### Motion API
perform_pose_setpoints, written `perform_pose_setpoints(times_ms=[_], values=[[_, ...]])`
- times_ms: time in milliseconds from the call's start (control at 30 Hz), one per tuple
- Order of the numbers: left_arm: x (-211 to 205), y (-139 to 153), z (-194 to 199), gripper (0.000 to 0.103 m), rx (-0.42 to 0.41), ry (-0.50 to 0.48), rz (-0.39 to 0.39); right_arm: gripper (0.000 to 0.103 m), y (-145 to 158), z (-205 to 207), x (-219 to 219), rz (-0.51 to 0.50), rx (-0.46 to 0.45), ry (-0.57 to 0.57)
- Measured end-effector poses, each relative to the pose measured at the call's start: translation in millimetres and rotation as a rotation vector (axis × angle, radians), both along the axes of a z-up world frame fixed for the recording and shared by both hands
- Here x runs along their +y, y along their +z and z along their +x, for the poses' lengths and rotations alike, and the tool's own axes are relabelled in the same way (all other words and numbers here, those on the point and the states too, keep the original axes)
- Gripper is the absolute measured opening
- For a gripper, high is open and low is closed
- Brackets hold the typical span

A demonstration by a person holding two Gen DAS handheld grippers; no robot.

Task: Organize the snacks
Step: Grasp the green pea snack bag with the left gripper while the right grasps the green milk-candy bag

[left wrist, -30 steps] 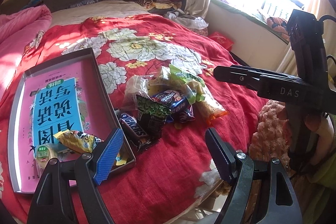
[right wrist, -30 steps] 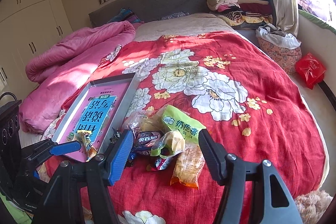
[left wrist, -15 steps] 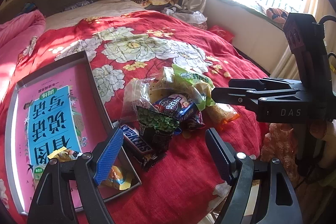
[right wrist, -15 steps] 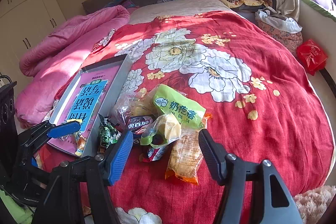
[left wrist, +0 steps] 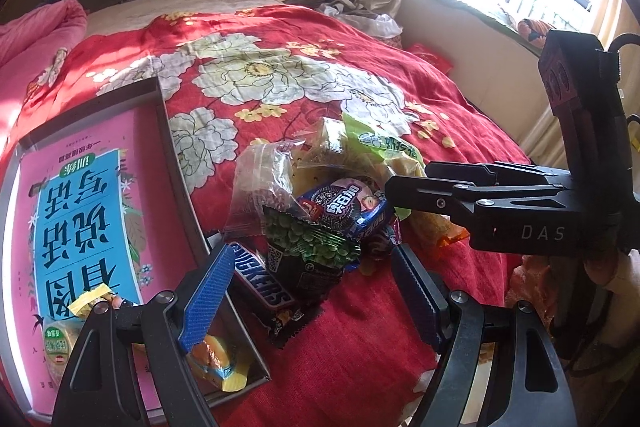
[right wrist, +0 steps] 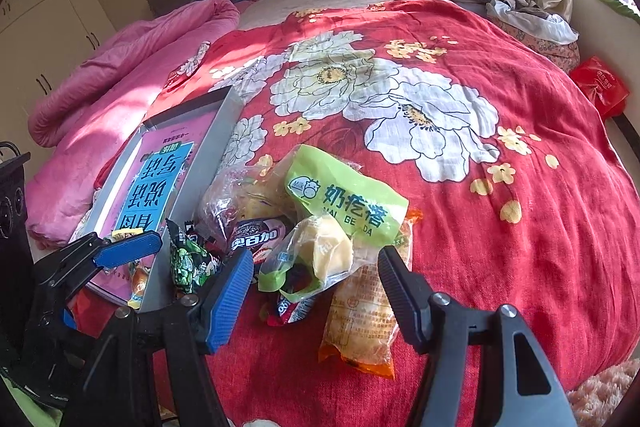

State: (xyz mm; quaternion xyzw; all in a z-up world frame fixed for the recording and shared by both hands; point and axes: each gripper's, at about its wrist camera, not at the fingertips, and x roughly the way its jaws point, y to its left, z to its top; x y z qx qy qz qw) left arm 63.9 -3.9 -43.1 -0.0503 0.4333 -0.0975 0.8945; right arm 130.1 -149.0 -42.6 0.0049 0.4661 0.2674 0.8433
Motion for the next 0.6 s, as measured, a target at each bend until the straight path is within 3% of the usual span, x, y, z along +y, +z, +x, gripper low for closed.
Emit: perform_pose_setpoints(times_ms=[400, 600], values=[[-1, -8, 8, 0.081, 0.024, 0.001, -0.015, 0.064, -7, 8, 12, -0.025, -0.018, 0.019], [-1, -9, 9, 0.081, 0.026, -0.008, -0.025, 0.052, -9, 5, 21, -0.102, -0.066, 0.048]])
